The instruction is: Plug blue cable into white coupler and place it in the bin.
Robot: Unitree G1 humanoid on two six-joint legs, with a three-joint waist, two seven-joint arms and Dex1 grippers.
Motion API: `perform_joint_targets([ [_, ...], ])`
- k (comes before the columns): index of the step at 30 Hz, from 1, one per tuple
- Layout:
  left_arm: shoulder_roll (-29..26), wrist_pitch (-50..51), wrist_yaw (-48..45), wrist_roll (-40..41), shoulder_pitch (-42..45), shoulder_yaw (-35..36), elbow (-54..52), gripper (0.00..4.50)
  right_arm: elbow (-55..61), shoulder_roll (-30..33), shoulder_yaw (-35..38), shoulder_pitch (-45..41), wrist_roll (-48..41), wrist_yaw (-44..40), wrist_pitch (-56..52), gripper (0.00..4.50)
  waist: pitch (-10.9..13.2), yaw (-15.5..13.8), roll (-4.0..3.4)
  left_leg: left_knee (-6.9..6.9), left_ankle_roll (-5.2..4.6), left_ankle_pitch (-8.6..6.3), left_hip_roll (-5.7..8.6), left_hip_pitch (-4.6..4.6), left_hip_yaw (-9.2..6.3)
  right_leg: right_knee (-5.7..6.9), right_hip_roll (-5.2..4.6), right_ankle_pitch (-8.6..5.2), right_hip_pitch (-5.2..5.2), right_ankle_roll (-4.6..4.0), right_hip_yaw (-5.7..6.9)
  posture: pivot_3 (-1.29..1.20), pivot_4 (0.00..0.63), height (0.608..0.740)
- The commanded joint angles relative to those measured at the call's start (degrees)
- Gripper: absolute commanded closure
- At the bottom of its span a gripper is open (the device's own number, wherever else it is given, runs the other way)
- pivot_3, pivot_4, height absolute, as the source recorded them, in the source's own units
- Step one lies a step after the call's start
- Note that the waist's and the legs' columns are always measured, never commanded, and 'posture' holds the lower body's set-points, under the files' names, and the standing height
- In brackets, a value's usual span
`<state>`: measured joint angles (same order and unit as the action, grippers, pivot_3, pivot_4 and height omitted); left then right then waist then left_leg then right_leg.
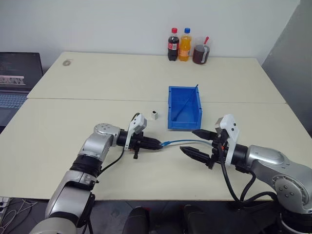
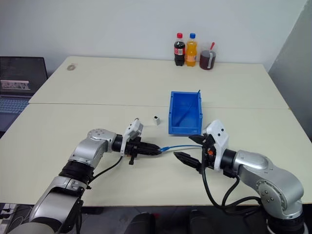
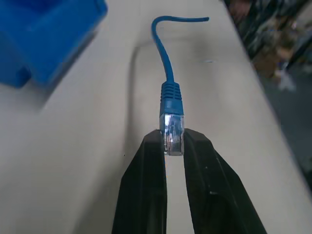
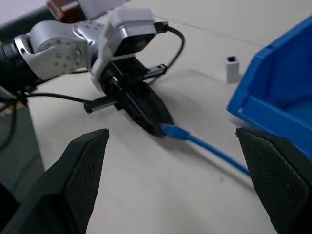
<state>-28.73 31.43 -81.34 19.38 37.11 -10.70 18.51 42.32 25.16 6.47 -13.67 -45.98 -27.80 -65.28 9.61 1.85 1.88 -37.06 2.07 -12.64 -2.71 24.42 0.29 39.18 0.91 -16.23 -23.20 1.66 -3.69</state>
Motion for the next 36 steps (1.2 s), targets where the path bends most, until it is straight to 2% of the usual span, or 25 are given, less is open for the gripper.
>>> perform_joint_targets([
  [1,-0.01,20.11,4.60,10.52,-1.74,3.51,-13.38,4.27,1.60,-2.24,3.47,1.32,-10.46,3.57,-4.70,0.06,0.00,0.00,-0.01,0.00,0.00,0.00,0.00,0.00,-0.01,-0.01,-0.01,0.00,0.00,0.00,0.00,0.00,0.150,0.740],
  [5,0.68,33.79,8.60,18.89,-3.27,6.42,-19.10,4.27,-1.14,-6.45,4.62,3.24,-15.81,10.05,-6.07,0.06,0.00,0.03,-0.01,-0.01,0.00,0.00,0.01,-0.03,-0.04,0.06,-0.02,-0.03,0.01,0.05,0.01,0.00,0.150,0.740],
  [10,1.12,43.38,13.03,25.93,-4.24,9.96,-21.97,4.27,-4.83,-7.88,5.97,3.09,-22.82,15.02,-5.95,0.06,0.01,0.11,-0.01,-0.04,0.01,0.01,0.03,-0.19,0.03,0.27,-0.02,-0.06,0.01,0.08,-0.06,0.00,0.150,0.740],
  [14,1.79,47.43,15.91,29.66,-4.24,12.21,-22.57,4.27,-6.32,-6.53,5.43,2.48,-26.51,16.59,-5.53,0.06,0.01,0.11,-0.01,-0.03,0.01,0.01,0.03,-0.22,0.04,0.30,0.00,-0.09,0.01,0.04,-0.06,0.00,0.150,0.740],
  [22,0.78,48.68,17.98,33.36,-4.81,12.17,-23.42,4.27,-8.41,-4.93,3.62,1.18,-38.41,21.54,-1.85,0.06,0.01,0.10,-0.01,0.01,0.01,0.01,0.03,-0.22,0.07,0.25,-0.01,-0.10,0.01,0.03,-0.09,0.00,0.150,0.740],
  [25,0.96,47.89,18.97,33.78,-5.10,12.13,-23.13,4.27,-8.43,-3.43,2.13,1.19,-42.39,22.37,-0.52,0.55,0.01,0.08,-0.01,0.01,0.01,0.01,0.03,-0.22,0.08,0.25,-0.01,-0.10,0.01,0.02,-0.11,0.00,0.150,0.740],
  [28,1.24,47.74,19.62,34.23,-4.96,12.14,-22.63,4.27,-8.13,-1.45,0.57,1.45,-44.93,22.61,0.58,1.23,0.01,0.07,-0.01,0.02,0.01,0.01,0.03,-0.22,0.11,0.22,-0.02,-0.10,0.01,0.02,-0.12,0.00,0.150,0.740],
  [36,0.53,47.44,19.78,35.65,-4.72,11.85,-21.41,4.27,-8.48,1.99,-2.17,2.03,-46.36,22.67,4.43,3.44,0.01,0.06,-0.01,0.02,0.01,0.01,0.03,-0.21,0.11,0.19,-0.01,-0.11,0.00,0.03,-0.12,0.00,0.150,0.740],
])
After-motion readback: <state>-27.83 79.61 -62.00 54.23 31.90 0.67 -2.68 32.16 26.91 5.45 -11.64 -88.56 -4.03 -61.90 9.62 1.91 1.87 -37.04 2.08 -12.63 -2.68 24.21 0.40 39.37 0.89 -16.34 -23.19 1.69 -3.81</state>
